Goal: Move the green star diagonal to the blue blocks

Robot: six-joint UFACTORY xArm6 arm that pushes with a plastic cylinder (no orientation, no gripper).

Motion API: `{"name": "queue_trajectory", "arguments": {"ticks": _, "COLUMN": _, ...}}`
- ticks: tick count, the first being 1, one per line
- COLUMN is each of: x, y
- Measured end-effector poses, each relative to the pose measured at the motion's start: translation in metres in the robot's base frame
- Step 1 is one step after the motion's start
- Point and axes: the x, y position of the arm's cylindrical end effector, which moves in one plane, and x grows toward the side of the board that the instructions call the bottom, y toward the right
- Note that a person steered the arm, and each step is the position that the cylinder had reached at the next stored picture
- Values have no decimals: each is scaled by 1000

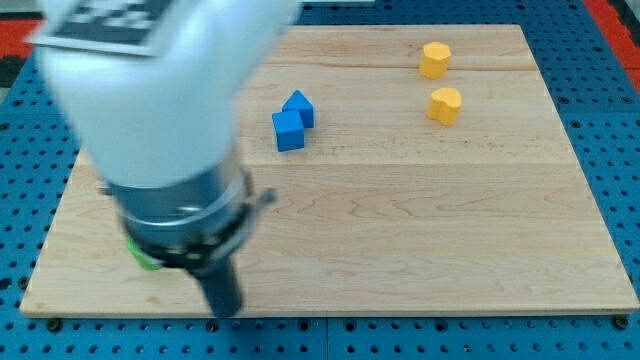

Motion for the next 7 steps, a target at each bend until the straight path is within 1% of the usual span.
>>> {"name": "queue_trajectory", "arguments": {"ticks": 1, "x": -31, "y": -56}}
{"name": "queue_trajectory", "arguments": {"ticks": 2, "x": -63, "y": -75}}
{"name": "queue_trajectory", "arguments": {"ticks": 3, "x": -81, "y": -73}}
{"name": "queue_trajectory", "arguments": {"ticks": 4, "x": -101, "y": -45}}
{"name": "queue_trajectory", "arguments": {"ticks": 5, "x": -123, "y": 39}}
{"name": "queue_trajectory", "arguments": {"ticks": 6, "x": -130, "y": 89}}
{"name": "queue_trajectory", "arguments": {"ticks": 7, "x": -127, "y": 1}}
